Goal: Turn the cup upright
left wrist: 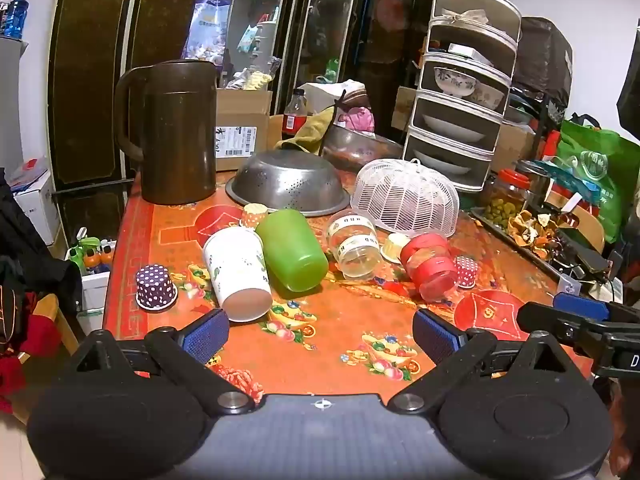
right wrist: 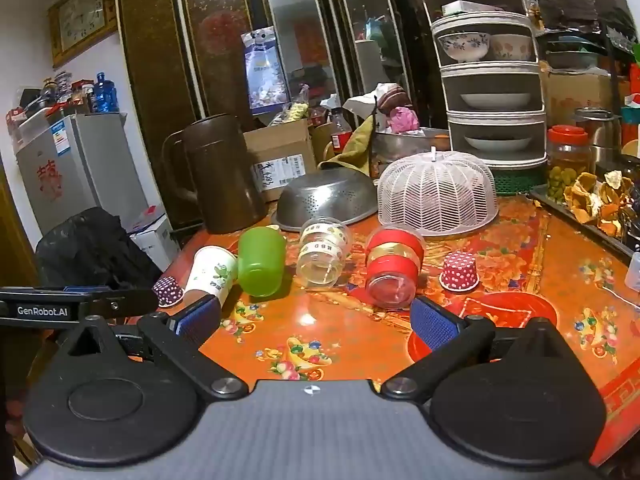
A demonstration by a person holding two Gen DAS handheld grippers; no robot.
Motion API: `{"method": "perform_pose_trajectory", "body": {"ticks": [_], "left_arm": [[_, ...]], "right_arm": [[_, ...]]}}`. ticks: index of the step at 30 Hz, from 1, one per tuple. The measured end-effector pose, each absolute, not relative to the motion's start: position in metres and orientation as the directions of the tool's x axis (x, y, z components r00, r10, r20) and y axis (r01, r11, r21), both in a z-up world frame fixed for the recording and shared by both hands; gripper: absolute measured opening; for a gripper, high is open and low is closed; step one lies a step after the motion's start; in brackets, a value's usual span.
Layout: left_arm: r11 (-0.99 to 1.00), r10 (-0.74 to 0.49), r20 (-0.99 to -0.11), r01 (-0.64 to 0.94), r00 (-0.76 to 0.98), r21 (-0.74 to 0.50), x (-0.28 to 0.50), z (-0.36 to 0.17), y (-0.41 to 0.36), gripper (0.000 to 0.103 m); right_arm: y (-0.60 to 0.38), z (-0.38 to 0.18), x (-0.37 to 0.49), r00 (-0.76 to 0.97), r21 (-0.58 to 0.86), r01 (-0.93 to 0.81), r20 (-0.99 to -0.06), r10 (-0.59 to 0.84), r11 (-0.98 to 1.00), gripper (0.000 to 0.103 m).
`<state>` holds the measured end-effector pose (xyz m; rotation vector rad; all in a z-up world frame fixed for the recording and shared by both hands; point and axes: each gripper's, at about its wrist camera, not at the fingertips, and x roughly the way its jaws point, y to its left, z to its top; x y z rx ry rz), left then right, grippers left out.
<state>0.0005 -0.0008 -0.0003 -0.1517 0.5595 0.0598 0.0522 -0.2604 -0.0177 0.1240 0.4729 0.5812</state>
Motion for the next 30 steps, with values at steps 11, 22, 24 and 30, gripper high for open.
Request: {"method": "perform_pose_trajectory", "body": {"ticks": [11,22,24,30], "left_arm": [[0.984,0.004,-0.523,-0.096,0.853,-0.149,-0.001,-0.002,0.007,0.1],[0.984,0.008,-0.526,-0.102,0.85,-0.149,-0.006,-0.002,0.003,0.1],[0.983,0.007,-0.529,-0.102,0.848,-0.15,-0.006,-0.003,0.003,0.1],[0.984,0.008,-0.535,-0.103,0.845,-0.148,-0.005,-0.003,0.003,0.1]], "right_arm": [[-0.25,-0.016,0.051,0.73,0.225,-0.516,-0.389,0.562,0.827,0.102],[-0.249,-0.014,0.046,0.724,0.22,-0.527,-0.39,0.569,0.821,0.102],[-0.248,-0.014,0.046,0.722,0.221,-0.527,-0.393,0.57,0.821,0.102],[-0.248,-0.016,0.044,0.722,0.222,-0.528,-0.392,0.571,0.82,0.102]]}}
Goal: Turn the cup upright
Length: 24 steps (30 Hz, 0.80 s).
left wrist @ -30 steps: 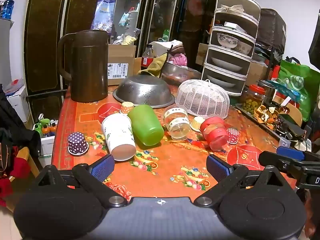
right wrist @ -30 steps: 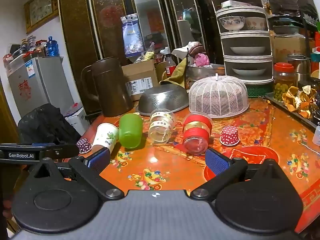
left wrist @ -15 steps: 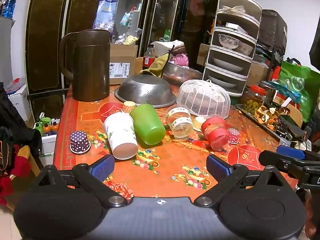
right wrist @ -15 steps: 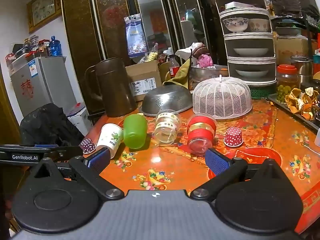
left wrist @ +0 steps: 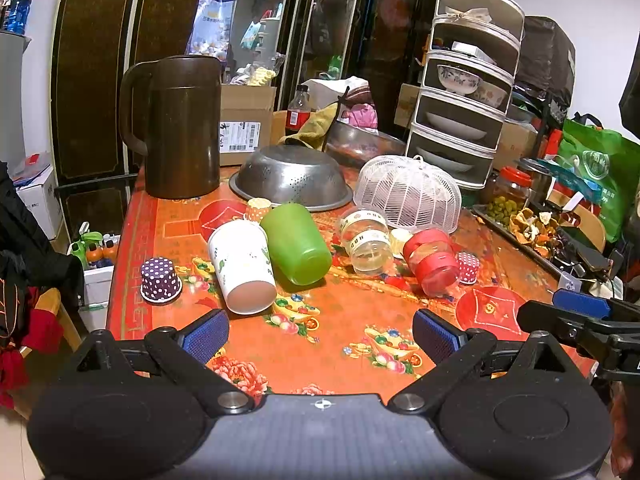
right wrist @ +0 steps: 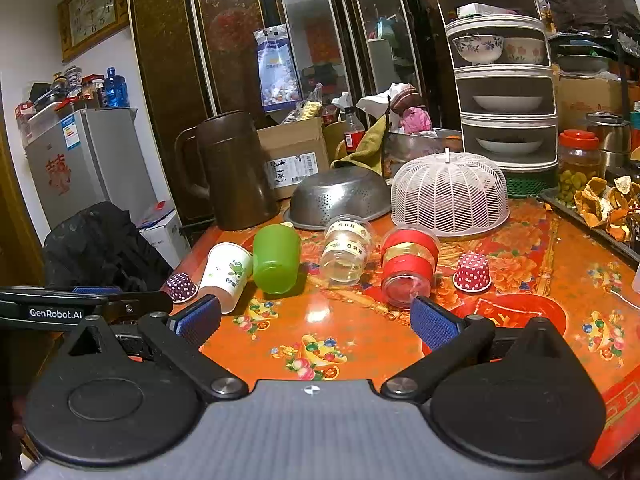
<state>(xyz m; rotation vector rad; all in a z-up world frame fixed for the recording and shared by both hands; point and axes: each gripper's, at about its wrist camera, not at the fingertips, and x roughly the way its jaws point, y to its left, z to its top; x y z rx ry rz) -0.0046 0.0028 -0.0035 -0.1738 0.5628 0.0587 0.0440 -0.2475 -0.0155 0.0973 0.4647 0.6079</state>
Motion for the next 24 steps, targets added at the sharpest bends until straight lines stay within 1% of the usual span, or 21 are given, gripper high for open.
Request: {"method": "perform_pose_trajectory", "body": {"ticks": [24], "left_arm": [[0.984,0.009,-0.542,-0.105,0.84,-0.146,-0.0033,-0.0041,0.001,0.1]], "right_arm": [[-0.2496,-0.0139,0.0424,0.722,0.227,-0.525,-0.391,0.571,0.82,0.102]]}}
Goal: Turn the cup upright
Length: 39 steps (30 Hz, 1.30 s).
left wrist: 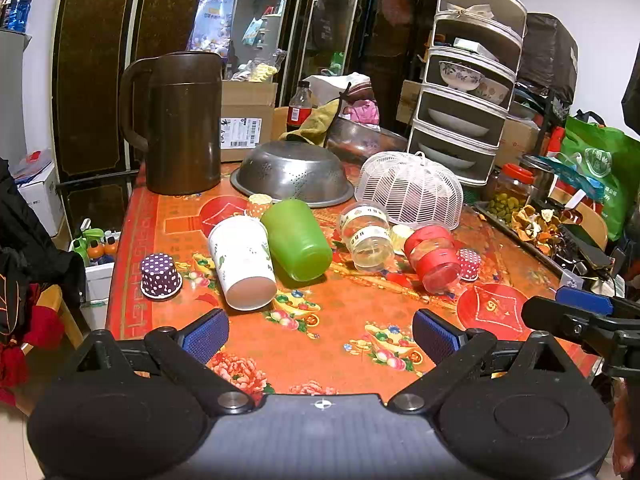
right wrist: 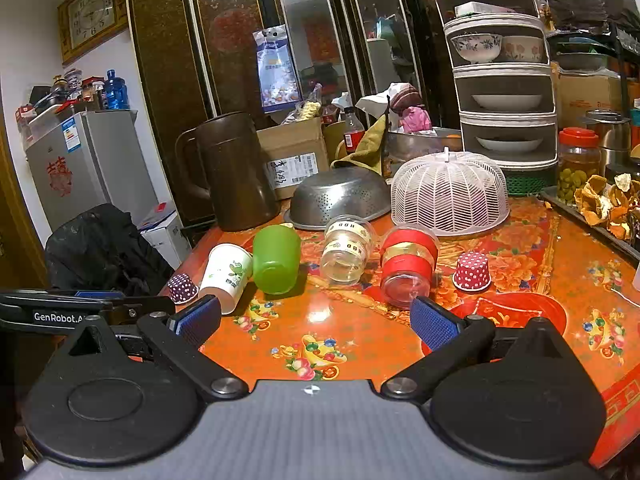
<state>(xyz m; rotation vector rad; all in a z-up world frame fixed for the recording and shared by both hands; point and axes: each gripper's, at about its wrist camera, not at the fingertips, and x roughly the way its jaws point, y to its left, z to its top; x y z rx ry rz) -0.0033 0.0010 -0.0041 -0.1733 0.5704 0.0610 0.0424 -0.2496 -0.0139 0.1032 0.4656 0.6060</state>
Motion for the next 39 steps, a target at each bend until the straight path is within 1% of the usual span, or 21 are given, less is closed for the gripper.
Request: {"method": "perform_pose_trajectory", "body": {"ticks": [39], "left_arm": [[0.983,0.032,-0.559,-0.129,0.828,-0.135,-0.0052,-0.0015,-0.0006,0.1]], "right_arm": [[-0.2535,-0.0109,0.04,0.713,0.238,-0.532,-0.393,0.581,0.813,0.102]]}}
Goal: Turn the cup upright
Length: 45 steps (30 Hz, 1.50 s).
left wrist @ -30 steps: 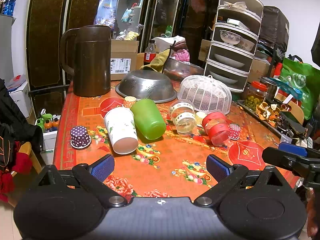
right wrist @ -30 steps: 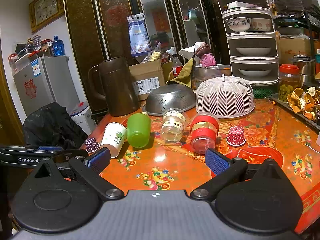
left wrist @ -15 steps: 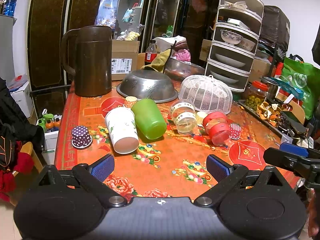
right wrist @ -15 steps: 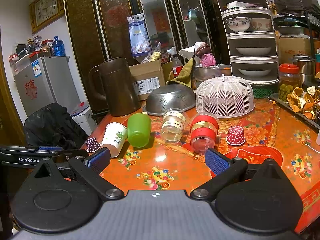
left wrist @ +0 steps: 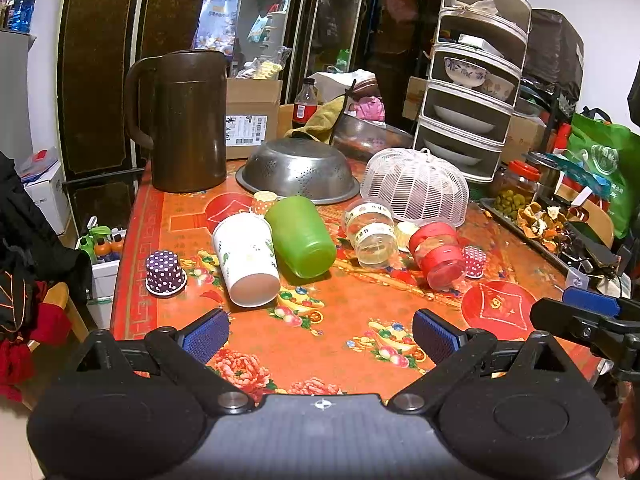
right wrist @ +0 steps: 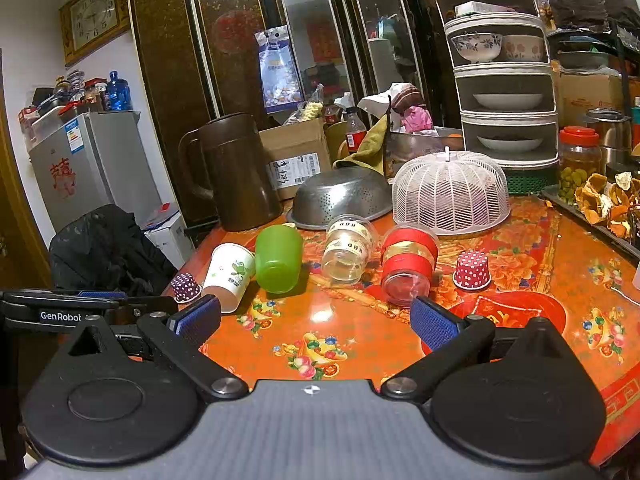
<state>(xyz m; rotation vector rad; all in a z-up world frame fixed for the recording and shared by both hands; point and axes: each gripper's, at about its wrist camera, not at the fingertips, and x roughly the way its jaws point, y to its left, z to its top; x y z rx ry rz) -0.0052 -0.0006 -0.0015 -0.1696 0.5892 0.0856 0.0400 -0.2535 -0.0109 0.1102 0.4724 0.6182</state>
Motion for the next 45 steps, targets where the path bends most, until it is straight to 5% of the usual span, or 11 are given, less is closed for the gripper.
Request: {"method": "perform_pose_trajectory", "body": {"ticks": [16,26,33,45], "left_arm": [[0.982,0.086,-0.601,-0.169,0.794,-0.083,0.024,0.01,0.008,0.1],[0.947,0.108,-0.814,-0.307,0.571,-0.09,0.131,-0.011,0.056,0.095],[0.922,0.132,-0.841,-0.377,0.524,-0.09,0.158,-0.028,0.061,0.094],[0.908,0.134,-0.879,-0.413,0.458,-0.077,0.18,-0.052,0.065,0.06]], "right_arm": [[-0.265,-0.017,0.048,0.702,0.258,-0.537,-0.392,0.595,0.803,0.102],[-0.28,-0.02,0.051,0.685,0.298,-0.553,-0.368,0.629,0.778,0.102],[-0.293,-0.021,0.048,0.688,0.308,-0.551,-0.359,0.631,0.776,0.102],[-0.305,-0.021,0.047,0.699,0.314,-0.54,-0.349,0.624,0.781,0.102]]}}
